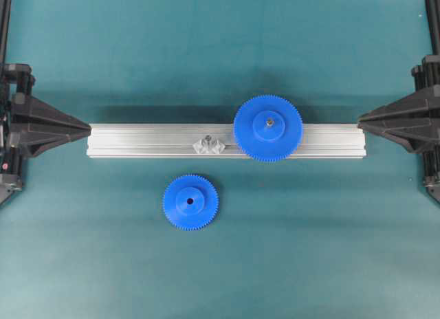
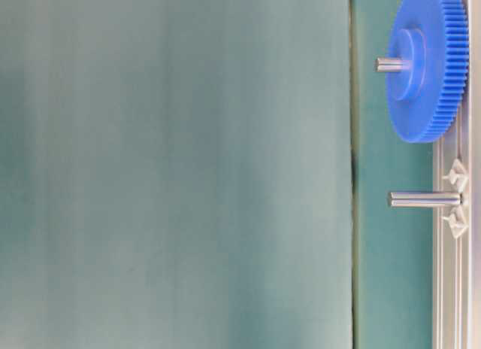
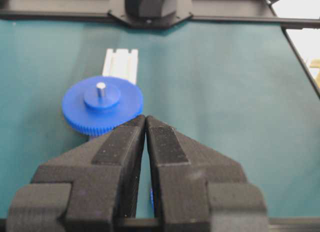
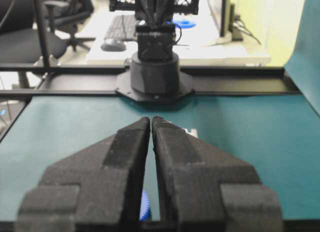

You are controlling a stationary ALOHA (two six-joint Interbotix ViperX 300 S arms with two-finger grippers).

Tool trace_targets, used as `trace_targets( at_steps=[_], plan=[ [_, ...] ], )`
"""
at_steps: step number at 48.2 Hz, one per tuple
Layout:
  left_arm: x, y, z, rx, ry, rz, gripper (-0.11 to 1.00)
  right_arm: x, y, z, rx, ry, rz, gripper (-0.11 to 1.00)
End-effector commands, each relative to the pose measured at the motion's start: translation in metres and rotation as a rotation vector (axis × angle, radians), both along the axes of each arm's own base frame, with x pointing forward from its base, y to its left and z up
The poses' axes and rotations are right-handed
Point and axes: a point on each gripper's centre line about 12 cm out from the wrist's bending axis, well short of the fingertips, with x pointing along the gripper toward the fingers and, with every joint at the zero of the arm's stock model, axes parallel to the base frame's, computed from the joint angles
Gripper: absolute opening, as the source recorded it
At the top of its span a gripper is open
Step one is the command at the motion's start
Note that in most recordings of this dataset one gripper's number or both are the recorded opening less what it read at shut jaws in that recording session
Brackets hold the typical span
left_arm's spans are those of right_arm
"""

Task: Find the location of the shaft and insert the small gear.
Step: 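Move the left gripper down over the small blue gear and grasp it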

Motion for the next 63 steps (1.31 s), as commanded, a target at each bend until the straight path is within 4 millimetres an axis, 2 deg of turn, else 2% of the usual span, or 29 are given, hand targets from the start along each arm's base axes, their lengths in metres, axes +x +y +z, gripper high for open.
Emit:
trace_targets(
  at_steps=[1,5,9,13,29,46,49,53,59,63],
  plan=[
    [0.005,0.0,-0.008,-0.018,0.046,-0.002,0.11,0.002,0.001,0.005,0.0,-0.012,0.007,0.16],
    [0.009,0.0,-0.011,-0.054,0.085,-0.005,0.16,0.0,0.001,0.004,0.029,-0.014,0.005,0.23],
    [0.014,-0.001,-0.011,-0.073,0.109,-0.006,0.05,-0.001,0.001,0.002,0.058,0.005,0.006,0.14],
    [0.02,-0.001,-0.008,-0.073,0.129,-0.005,0.01,-0.002,0.001,-0.005,0.078,0.066,0.007,0.09],
    [0.058,-0.012,-0.018,-0.063,0.368,-0.036,0.01,-0.002,0.002,-0.025,0.095,0.34,0.001,0.07],
    [0.101,-0.021,-0.037,-0.051,0.55,-0.051,0.04,-0.006,0.001,-0.037,0.137,0.483,-0.013,0.07],
    [0.107,-0.024,-0.044,-0.046,0.576,-0.058,0.09,-0.007,0.001,-0.039,0.137,0.502,-0.015,0.07],
    [0.117,-0.029,-0.052,-0.04,0.605,-0.07,0.24,-0.007,0.001,-0.04,0.137,0.518,-0.016,0.07],
    [0.134,-0.045,-0.066,-0.027,0.646,-0.111,0.58,-0.008,0.001,-0.042,0.137,0.527,-0.016,0.07],
    [0.144,-0.047,-0.076,-0.036,0.678,-0.107,0.81,-0.008,0.001,-0.043,0.138,0.53,-0.02,0.07]
  ],
)
